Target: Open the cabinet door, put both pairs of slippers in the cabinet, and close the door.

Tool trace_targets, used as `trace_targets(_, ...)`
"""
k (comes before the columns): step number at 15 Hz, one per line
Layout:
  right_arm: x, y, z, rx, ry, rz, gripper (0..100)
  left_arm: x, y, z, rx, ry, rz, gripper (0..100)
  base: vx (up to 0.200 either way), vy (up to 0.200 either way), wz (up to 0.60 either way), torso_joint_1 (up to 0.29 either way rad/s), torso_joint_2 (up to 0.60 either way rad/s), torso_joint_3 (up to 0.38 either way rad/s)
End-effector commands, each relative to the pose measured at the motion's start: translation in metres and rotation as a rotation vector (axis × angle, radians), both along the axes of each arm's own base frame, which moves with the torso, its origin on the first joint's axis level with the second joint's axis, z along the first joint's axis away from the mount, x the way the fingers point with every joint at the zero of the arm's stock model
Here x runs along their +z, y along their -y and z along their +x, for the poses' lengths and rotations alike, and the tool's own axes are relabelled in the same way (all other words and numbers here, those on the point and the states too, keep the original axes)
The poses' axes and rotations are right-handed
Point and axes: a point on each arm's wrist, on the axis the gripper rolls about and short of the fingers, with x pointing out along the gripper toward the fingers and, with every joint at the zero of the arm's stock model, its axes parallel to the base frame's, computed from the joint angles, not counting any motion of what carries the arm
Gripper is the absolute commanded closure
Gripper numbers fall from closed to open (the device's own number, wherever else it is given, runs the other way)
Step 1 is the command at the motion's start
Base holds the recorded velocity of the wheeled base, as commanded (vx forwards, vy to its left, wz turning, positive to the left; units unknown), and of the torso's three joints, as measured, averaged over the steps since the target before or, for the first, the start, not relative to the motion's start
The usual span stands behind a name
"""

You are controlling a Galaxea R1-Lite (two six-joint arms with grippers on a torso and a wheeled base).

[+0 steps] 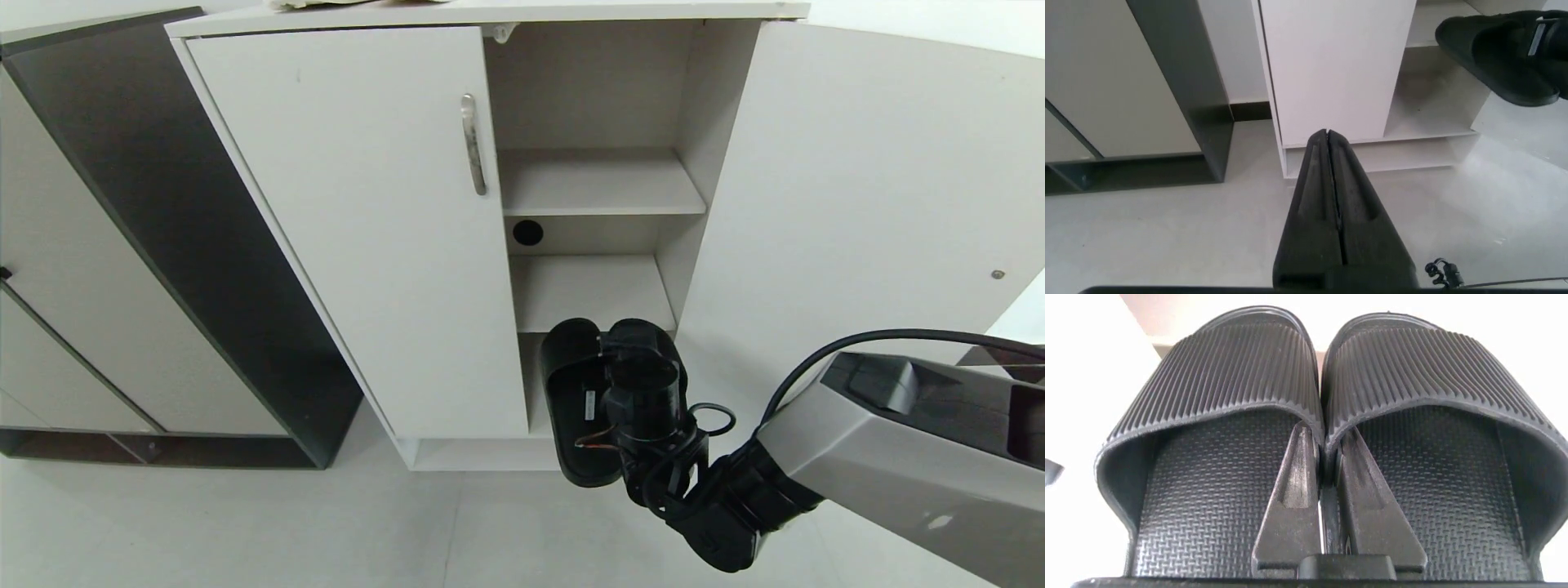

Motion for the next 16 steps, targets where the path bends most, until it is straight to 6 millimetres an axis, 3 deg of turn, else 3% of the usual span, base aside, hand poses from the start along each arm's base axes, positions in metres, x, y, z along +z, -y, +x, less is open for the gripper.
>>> trace_targets(1, -0.0037, 0.0004, -0.0002, -0.003, -0.004, -0.009, 100, 0.0, 0.0, 0.0, 0.001, 0.0, 0.0, 100, 0.0, 0.0, 0.0, 0.0, 0.0, 0.0)
trace_targets(3, -0.0059, -0.0005, 0.0007, -0.004, -0.006, -0.011, 100, 0.0002, 0.0, 0.0, 0.0, 0.001, 0.003, 100, 0.0, 0.0, 0.0, 0.0, 0.0, 0.0)
trace_targets(16, -0.0112, 0.004, 0.0086, -0.036, -0.01, -0.018, 100, 0.0002, 0.0, 0.0, 0.0, 0.001, 0.003, 100, 0.185, 0.015, 0.0, 0.003, 0.0, 0.001)
